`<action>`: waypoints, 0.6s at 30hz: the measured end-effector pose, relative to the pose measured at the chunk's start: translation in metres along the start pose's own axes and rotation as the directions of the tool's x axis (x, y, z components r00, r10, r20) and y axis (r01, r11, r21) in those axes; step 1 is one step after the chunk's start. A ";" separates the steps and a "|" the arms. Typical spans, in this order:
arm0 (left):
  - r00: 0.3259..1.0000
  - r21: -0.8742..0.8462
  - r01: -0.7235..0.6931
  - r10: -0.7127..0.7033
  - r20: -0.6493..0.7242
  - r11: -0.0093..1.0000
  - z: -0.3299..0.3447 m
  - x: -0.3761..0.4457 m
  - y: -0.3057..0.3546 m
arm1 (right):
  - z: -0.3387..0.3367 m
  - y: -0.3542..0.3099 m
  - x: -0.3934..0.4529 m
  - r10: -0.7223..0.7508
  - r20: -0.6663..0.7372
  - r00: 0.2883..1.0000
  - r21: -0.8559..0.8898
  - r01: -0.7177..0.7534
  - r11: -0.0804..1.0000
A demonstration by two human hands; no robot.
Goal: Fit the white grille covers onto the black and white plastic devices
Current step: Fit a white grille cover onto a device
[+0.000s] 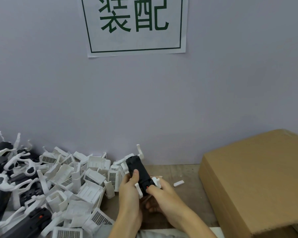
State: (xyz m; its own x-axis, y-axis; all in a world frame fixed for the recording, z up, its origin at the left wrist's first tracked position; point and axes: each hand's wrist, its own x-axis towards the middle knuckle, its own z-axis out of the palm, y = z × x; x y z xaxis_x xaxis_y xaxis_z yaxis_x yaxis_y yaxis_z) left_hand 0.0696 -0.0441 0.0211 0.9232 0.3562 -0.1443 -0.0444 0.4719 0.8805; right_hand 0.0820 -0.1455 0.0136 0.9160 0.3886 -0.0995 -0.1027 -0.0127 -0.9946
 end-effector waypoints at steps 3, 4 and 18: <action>0.995 0.061 -0.101 0.102 -0.003 0.993 0.005 -0.002 -0.001 | -0.003 -0.002 -0.001 0.039 -0.033 0.999 0.107 -0.035 0.994; 0.992 0.057 -0.123 0.123 0.004 0.991 0.006 -0.003 -0.001 | -0.004 -0.003 -0.001 0.048 -0.023 0.999 0.150 -0.044 0.988; 0.995 -0.320 -0.088 0.070 -0.069 0.943 -0.014 0.002 0.060 | -0.012 0.005 0.003 -0.075 -0.158 0.985 -0.146 0.051 0.988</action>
State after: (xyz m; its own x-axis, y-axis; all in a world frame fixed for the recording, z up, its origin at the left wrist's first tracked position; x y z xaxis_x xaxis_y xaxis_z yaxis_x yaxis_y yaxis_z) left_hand 0.0634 -0.0040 0.0669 0.8894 0.4428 -0.1134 -0.2452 0.6715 0.6992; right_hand 0.0886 -0.1552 0.0085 0.9707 0.2384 -0.0283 0.0023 -0.1271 -0.9919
